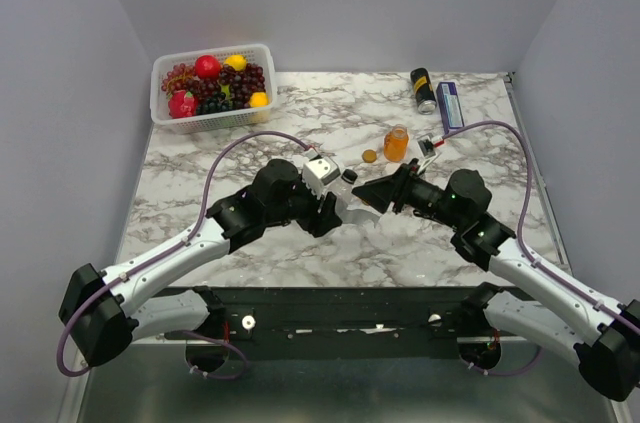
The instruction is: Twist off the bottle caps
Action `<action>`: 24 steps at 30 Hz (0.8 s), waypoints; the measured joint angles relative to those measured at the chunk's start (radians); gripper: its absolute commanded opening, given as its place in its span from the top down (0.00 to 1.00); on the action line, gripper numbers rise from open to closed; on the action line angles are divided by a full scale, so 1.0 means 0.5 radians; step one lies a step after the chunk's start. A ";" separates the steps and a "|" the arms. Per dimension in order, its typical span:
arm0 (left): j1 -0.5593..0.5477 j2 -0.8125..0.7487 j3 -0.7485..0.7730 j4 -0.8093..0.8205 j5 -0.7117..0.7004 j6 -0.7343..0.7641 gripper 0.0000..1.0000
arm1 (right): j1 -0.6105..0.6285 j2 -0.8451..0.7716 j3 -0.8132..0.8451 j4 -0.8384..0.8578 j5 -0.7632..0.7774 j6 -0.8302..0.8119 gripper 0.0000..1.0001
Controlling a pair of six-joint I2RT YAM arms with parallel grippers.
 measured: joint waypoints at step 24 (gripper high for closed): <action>-0.111 0.057 0.027 -0.024 -0.091 0.012 0.68 | 0.108 0.194 0.098 0.049 0.140 -0.009 0.39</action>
